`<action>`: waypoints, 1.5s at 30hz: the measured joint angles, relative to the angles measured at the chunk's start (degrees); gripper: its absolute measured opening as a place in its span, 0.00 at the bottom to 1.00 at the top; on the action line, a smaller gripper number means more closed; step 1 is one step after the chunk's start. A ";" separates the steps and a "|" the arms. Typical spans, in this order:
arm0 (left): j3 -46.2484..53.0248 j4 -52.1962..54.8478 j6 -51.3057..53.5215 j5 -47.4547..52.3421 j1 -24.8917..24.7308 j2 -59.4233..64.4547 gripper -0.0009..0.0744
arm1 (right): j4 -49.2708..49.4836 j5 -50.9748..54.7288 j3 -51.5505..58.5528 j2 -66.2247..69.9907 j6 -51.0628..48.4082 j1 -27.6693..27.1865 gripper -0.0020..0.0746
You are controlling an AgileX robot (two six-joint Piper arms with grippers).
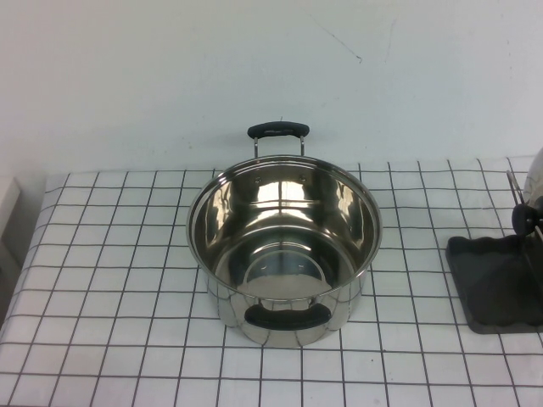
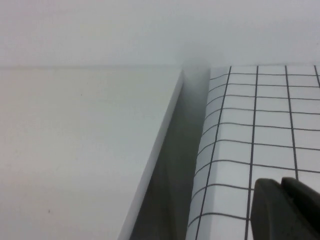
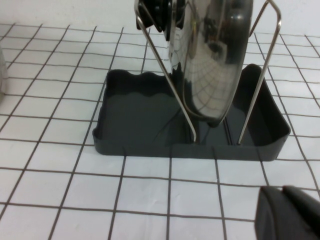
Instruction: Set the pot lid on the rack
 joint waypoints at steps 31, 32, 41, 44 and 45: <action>0.00 -5.14 4.20 4.15 -9.49 -0.12 0.01 | 0.00 0.00 0.00 0.00 0.00 0.00 0.02; 0.00 -5.14 4.20 4.15 -9.49 -0.12 0.01 | 0.00 0.00 0.00 0.00 0.00 0.00 0.02; 0.00 -5.20 4.20 4.15 -9.49 -0.12 0.01 | 0.00 0.00 0.00 0.00 0.00 0.00 0.02; 0.00 -5.20 4.20 4.15 -9.49 -0.12 0.01 | 0.00 0.00 0.00 0.00 0.00 0.00 0.02; 0.00 -5.20 4.20 4.15 -9.49 -0.12 0.01 | 0.00 0.00 0.00 0.00 0.00 0.00 0.02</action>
